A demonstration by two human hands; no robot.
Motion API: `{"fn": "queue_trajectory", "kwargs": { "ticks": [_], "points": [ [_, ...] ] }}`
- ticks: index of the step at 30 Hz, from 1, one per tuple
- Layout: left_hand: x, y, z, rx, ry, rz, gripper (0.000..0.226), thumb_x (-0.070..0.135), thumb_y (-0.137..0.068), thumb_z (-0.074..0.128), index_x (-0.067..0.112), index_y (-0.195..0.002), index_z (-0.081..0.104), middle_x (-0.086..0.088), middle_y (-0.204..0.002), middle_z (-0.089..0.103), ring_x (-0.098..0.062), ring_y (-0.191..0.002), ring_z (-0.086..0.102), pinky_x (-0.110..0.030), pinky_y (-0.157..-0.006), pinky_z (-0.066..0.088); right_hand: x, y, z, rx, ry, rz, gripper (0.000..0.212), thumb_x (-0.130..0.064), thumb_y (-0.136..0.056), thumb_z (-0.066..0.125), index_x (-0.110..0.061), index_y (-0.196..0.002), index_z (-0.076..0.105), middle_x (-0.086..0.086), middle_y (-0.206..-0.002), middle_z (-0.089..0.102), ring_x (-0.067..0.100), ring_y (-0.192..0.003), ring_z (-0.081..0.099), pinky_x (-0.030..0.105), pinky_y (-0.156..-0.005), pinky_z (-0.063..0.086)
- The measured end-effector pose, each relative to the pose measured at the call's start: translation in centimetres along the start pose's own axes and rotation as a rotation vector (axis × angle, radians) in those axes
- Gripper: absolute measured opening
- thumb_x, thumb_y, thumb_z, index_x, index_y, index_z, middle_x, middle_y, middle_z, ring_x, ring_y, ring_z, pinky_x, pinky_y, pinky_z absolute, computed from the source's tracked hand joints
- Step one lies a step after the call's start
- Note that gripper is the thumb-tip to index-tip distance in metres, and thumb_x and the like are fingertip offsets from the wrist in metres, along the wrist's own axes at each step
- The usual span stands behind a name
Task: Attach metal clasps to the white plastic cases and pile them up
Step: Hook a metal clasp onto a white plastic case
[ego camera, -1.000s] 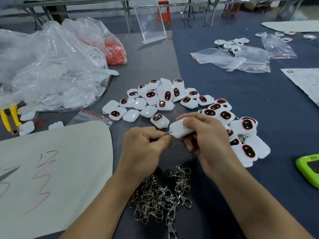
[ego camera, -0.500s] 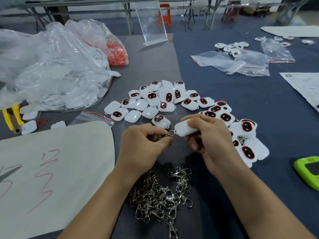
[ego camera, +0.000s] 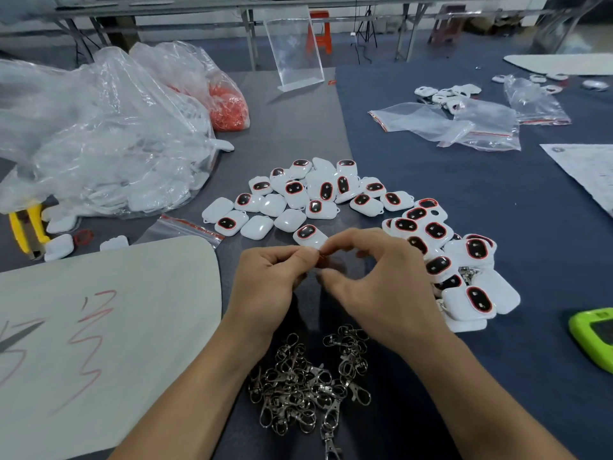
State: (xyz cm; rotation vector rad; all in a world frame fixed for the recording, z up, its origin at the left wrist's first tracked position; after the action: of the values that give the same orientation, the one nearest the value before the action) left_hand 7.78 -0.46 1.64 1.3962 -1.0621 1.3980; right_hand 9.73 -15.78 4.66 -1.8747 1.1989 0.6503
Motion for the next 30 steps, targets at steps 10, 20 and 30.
{"fn": "queue_trajectory", "kwargs": {
  "ticks": [10,20,30],
  "points": [
    [0.3,0.1,-0.7,0.026,-0.179,0.115,0.015,0.025,-0.084,0.071,0.027,-0.074,0.082,-0.003,-0.07,0.075,-0.004,-0.067,0.063,-0.018,-0.068,0.048,0.3,0.1,0.6,-0.005,0.005,0.07,0.019,-0.022,-0.085,0.081,-0.037,-0.079,0.072,-0.018,-0.081,0.066,-0.007,-0.091,0.058,0.004,-0.073,0.04],
    [-0.6,-0.3,-0.2,-0.033,-0.134,0.042,0.016,0.029,-0.085,0.073,0.02,-0.073,0.08,0.005,-0.066,0.071,-0.002,-0.064,0.058,-0.019,-0.068,0.046,1.9,-0.1,2.0,-0.068,-0.601,0.38,0.031,-0.005,-0.092,0.07,-0.028,-0.072,0.075,-0.006,-0.069,0.07,0.004,-0.066,0.062,0.022,-0.059,0.049],
    [0.3,-0.1,-1.6,0.146,-0.393,0.176,0.019,0.036,-0.092,0.068,0.031,-0.078,0.079,0.007,-0.051,0.056,-0.008,-0.047,0.042,-0.017,-0.049,0.036,1.7,-1.0,-4.1,0.288,0.042,0.054,0.015,-0.011,-0.09,0.07,-0.024,-0.082,0.07,-0.009,-0.071,0.068,0.011,-0.068,0.062,0.015,-0.065,0.043]
  ]
}}
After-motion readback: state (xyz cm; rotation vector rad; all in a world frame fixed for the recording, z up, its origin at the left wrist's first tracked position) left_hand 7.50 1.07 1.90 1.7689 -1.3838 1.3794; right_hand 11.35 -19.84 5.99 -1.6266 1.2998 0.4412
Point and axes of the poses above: each hand's wrist, its own y-axis away from the middle knuckle, its own z-axis out of the palm, x = y × z, the point moved 7 cm from there along -y, towards the middle knuckle
